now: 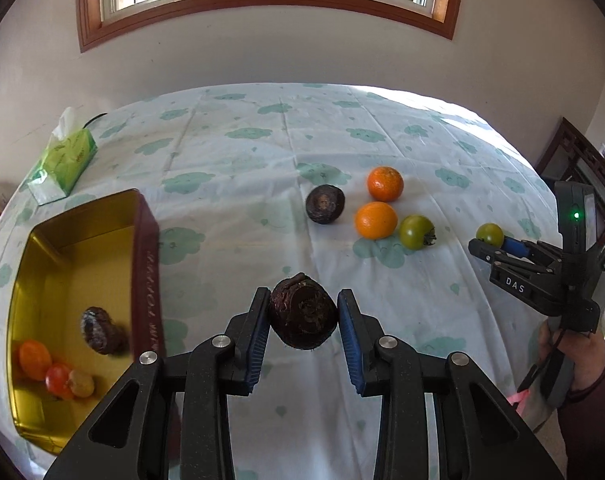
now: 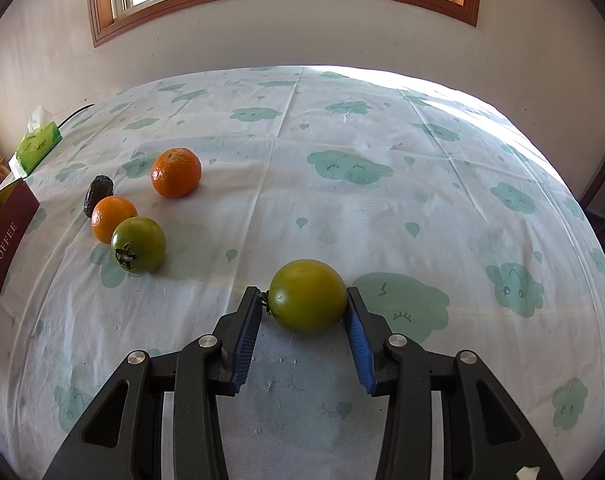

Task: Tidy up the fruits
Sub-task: 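Carry the dark passion fruit into the gold tray and open the left tool, then carry the green tomato into the tray and open the right tool, then grasp a second green tomato with the right tool while the left tool grasps a tangerine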

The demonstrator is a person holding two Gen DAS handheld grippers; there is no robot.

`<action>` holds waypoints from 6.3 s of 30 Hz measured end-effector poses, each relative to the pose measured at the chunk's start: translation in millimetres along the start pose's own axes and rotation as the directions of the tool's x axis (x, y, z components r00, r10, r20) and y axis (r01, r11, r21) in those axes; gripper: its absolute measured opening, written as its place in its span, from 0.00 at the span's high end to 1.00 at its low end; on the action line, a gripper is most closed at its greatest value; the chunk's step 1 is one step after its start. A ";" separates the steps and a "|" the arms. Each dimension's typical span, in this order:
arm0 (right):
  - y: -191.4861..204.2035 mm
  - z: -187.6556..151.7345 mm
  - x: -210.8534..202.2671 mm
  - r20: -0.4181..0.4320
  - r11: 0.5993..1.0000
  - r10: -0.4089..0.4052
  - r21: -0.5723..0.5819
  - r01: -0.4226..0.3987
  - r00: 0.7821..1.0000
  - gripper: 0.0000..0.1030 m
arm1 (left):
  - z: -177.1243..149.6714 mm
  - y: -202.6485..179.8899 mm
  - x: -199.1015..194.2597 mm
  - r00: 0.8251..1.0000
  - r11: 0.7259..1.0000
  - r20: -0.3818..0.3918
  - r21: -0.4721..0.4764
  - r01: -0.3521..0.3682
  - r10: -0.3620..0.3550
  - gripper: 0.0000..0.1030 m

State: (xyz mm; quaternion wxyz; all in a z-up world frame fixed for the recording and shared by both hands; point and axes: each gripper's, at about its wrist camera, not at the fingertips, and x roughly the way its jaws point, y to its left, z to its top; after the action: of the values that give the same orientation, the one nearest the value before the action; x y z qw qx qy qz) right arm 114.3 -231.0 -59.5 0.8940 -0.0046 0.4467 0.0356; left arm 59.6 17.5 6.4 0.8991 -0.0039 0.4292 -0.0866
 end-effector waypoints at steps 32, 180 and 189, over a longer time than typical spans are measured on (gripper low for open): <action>0.2 0.6 -0.6 0.000 1.000 -0.002 -0.001 0.002 1.000 0.62 | -68.9 143.5 -21.0 0.984 0.968 -0.101 -0.188 -0.166 0.150 0.66; -7.2 24.5 16.0 0.003 0.999 0.038 -0.011 -0.038 0.999 0.67 | 25.3 -55.4 77.3 0.996 0.992 -0.057 0.103 0.079 -0.073 0.17; -6.0 24.5 17.0 0.002 0.999 0.037 -0.018 -0.037 0.999 0.65 | 41.3 -76.0 117.1 0.993 0.988 -0.079 0.120 0.098 -0.089 0.30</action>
State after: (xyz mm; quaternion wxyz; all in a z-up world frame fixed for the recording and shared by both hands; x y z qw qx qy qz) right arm 144.4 -235.0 -58.5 0.8935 -0.0044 0.4456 0.0560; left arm 152.1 -78.8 -51.6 0.8762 0.0347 0.4550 -0.1551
